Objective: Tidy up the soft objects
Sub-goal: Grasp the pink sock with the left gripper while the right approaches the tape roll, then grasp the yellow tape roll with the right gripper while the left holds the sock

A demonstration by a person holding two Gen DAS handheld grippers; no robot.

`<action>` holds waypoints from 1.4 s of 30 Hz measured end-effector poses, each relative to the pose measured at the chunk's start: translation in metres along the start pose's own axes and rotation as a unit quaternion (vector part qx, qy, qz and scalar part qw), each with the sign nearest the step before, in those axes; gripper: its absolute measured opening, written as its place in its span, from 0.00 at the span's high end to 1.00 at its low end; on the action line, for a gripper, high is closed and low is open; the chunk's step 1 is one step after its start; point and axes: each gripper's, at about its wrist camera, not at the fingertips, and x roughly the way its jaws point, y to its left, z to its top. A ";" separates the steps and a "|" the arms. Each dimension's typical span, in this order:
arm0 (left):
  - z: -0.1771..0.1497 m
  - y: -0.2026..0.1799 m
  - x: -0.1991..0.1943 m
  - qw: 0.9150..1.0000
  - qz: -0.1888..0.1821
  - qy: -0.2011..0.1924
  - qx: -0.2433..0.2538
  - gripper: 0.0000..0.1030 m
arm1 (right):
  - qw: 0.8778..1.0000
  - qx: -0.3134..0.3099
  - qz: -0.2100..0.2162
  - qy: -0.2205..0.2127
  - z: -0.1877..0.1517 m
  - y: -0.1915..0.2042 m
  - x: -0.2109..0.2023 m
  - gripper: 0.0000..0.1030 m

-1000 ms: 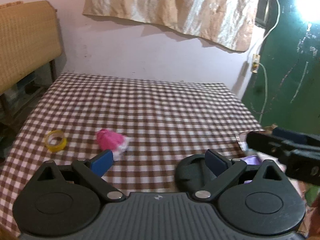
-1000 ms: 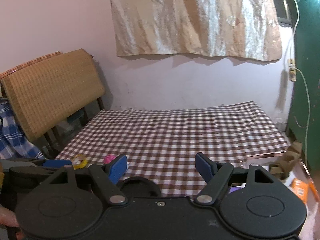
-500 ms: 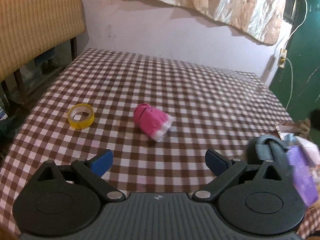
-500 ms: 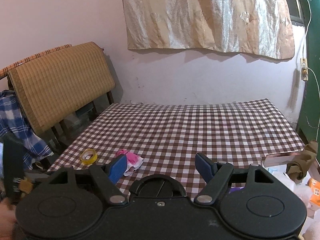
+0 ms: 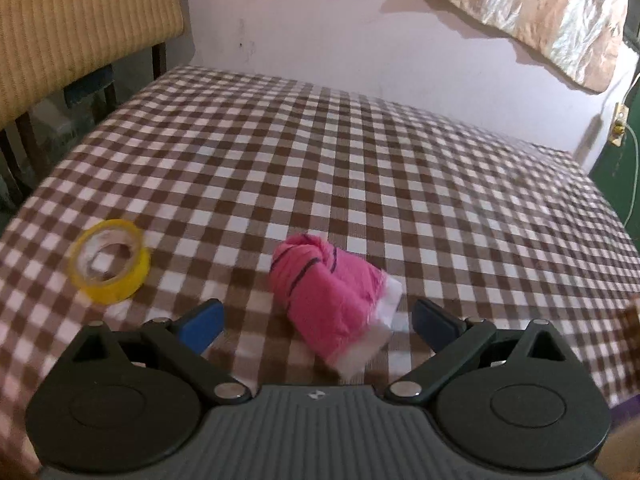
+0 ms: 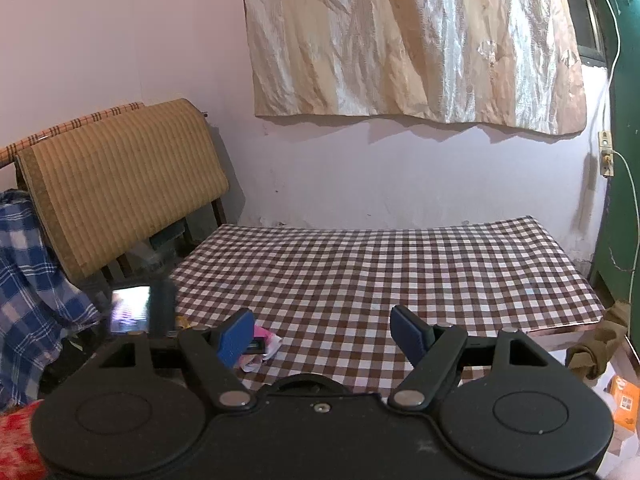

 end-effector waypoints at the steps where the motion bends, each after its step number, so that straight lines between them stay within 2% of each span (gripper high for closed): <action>1: 0.001 0.000 0.005 1.000 0.003 0.001 0.001 0.03 | 1.000 -0.002 0.001 0.001 0.000 0.001 0.001 0.14; 3: 0.001 0.000 0.014 1.000 0.010 0.002 0.003 0.12 | 1.000 -0.008 0.002 0.003 0.000 0.004 0.004 0.14; 4: 0.002 -0.002 0.013 1.000 0.016 -0.010 0.009 0.21 | 1.000 -0.010 0.004 0.005 0.000 0.006 0.005 0.14; 7: 0.007 -0.003 0.009 1.000 0.003 -0.016 0.027 0.64 | 1.000 -0.011 0.010 0.010 -0.002 0.010 0.010 0.14; 9: 0.007 0.001 0.002 0.999 -0.010 -0.015 0.026 0.76 | 1.000 -0.012 0.013 0.011 -0.002 0.014 0.013 0.14; 18: -0.020 0.029 -0.078 0.998 -0.020 -0.046 0.023 0.79 | 0.998 -0.025 0.043 0.026 -0.003 0.042 0.024 0.14; 23: -0.037 0.068 -0.131 0.998 -0.015 -0.062 -0.005 0.79 | 0.997 -0.033 0.062 0.038 -0.007 0.069 0.035 0.14; 28: -0.045 0.114 -0.167 0.997 0.013 -0.073 -0.028 0.79 | 0.994 -0.043 0.083 0.055 -0.016 0.099 0.053 0.14; 35: -0.053 0.160 -0.195 0.994 0.056 -0.079 -0.059 0.79 | 0.988 -0.065 0.110 0.087 -0.035 0.146 0.110 0.14; 39: -0.054 0.180 -0.200 0.992 0.067 -0.082 -0.070 0.79 | 0.985 -0.072 0.113 0.108 -0.044 0.173 0.151 0.14; 42: -0.054 0.191 -0.197 0.992 0.062 -0.079 -0.081 0.79 | 0.984 -0.078 0.116 0.113 -0.047 0.193 0.178 0.14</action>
